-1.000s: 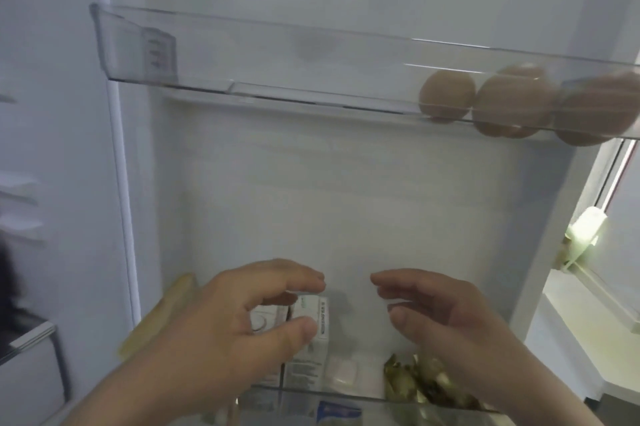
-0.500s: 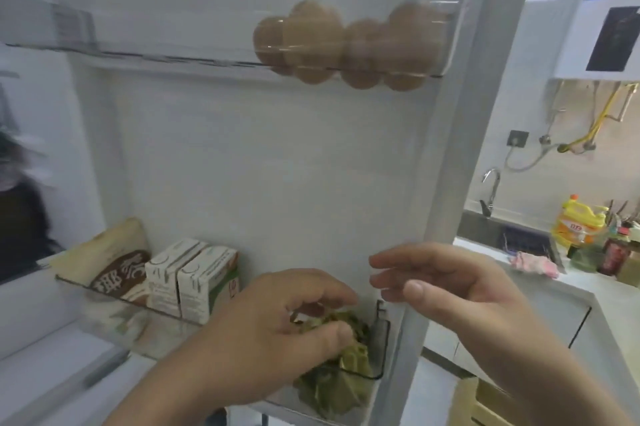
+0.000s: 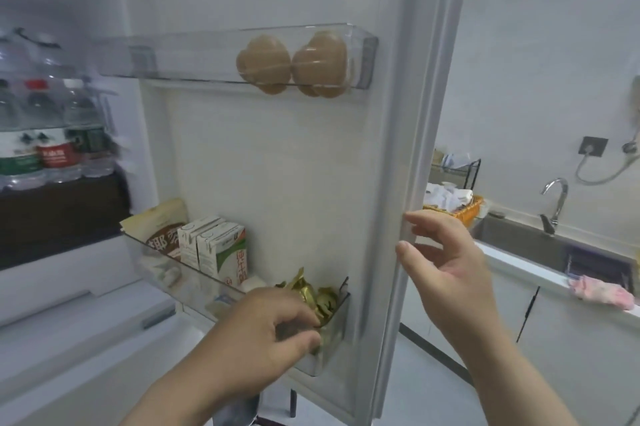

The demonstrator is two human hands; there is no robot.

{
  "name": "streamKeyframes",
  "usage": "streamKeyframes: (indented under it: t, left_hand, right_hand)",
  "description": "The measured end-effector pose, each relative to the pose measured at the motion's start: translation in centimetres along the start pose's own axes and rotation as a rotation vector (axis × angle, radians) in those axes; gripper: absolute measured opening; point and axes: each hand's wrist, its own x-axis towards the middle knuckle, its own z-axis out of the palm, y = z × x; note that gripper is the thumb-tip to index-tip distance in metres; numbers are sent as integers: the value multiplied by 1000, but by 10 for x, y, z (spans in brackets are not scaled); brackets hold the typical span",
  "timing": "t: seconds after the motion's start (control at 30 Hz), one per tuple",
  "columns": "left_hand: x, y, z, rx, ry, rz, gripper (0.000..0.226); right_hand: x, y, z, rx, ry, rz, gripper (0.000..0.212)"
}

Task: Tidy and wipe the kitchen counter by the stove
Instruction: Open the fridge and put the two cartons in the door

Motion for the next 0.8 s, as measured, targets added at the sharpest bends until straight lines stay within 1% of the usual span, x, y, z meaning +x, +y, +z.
streamKeyframes:
  t: [0.07, 0.13, 0.2, 0.23, 0.3, 0.37, 0.47, 0.57, 0.6, 0.7, 0.8]
  left_hand:
    - [-3, -3, 4, -12, 48, -41, 16]
    - [-7, -7, 9, 0, 85, -73, 22]
    - [-9, -8, 12, 24, 110, -85, 28]
    - [-10, -8, 12, 46, 117, -81, 28]
    - [-13, -8, 12, 74, 132, -75, 22]
    - [-17, -6, 12, 57, 175, -66, 19]
    - [-31, -3, 15, 39, 271, -110, 25]
    - [-46, 0, 12, 60, 355, -153, 28]
    - [-52, 1, 11, 60, 382, -171, 29]
    - [-69, 7, 7, -19, 472, -293, 38]
    - [-86, 11, 5, -40, 571, -357, 41]
  right_hand:
    - [0, 0, 9, 13, 79, 31, 40]
    - [-2, -2, 16, -14, 171, 39, 51]
    - [-2, 0, 21, -109, 219, 68, 62]
    - [-2, 1, 23, -112, 200, 103, 66]
    - [-4, 6, 27, 15, 108, 166, 64]
    - [-7, 8, 29, 161, 69, 172, 61]
    - [-15, 2, 31, 241, 68, 126, 61]
    - [-26, -2, 35, 258, 35, 79, 37]
    - [-30, -2, 36, 252, 15, 77, 34]
    - [-39, -1, 41, 218, -54, 55, 56]
    - [-45, -6, 49, 229, -88, -17, 50]
